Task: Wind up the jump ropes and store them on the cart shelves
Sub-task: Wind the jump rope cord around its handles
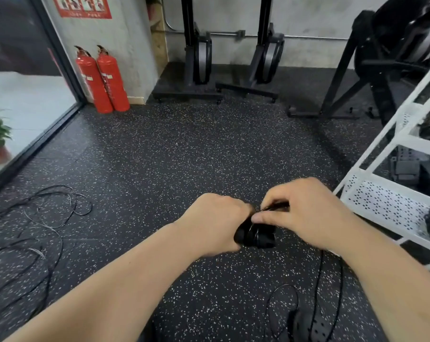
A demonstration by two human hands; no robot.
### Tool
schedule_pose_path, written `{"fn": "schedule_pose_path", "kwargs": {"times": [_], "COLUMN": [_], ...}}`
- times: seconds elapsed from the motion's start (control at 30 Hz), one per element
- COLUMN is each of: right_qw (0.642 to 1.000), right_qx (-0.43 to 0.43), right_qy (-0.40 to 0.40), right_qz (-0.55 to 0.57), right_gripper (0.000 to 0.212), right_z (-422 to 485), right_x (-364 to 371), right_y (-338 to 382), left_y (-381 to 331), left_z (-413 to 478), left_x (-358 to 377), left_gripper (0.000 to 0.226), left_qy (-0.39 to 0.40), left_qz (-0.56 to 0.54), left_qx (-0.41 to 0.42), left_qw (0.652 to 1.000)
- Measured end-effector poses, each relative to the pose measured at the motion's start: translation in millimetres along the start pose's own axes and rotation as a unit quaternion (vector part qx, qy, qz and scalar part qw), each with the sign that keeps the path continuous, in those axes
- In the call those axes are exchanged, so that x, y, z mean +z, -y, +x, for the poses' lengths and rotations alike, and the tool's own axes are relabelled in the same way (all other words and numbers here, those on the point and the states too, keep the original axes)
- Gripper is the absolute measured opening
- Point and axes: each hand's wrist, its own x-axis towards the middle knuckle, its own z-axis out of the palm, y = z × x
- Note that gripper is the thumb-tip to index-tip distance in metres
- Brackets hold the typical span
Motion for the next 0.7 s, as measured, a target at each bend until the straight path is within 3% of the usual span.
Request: {"fn": "schedule_pose_path", "kwargs": {"times": [0.13, 0.3, 0.4, 0.5, 0.57, 0.7], "right_qw": [0.971, 0.890, 0.819, 0.782, 0.766, 0.788], "right_qx": [0.048, 0.099, 0.157, 0.188, 0.202, 0.220], "right_qy": [0.002, -0.049, -0.015, -0.014, -0.039, -0.082], "right_qz": [0.235, 0.443, 0.551, 0.594, 0.610, 0.570], "right_gripper": [0.038, 0.037, 0.031, 0.019, 0.032, 0.047], "right_z": [3, 4, 3, 2, 3, 1], "right_x": [0, 28, 39, 48, 55, 59], "right_y": [-24, -17, -13, -5, -3, 6], "left_y": [-9, -4, -3, -8, -9, -5], "left_z": [-4, -10, -12, -12, -10, -4], "left_x": [-11, -16, -16, -16, -15, -18], "left_gripper": [0.026, 0.054, 0.065, 0.064, 0.062, 0.058], "left_qy": [-0.021, -0.057, -0.051, -0.065, -0.079, -0.091], "left_qz": [-0.032, -0.120, -0.198, -0.274, -0.306, -0.240], "left_qx": [0.033, -0.002, -0.025, -0.047, -0.074, -0.155], "left_qw": [0.999, 0.991, 0.979, 0.958, 0.946, 0.954]}}
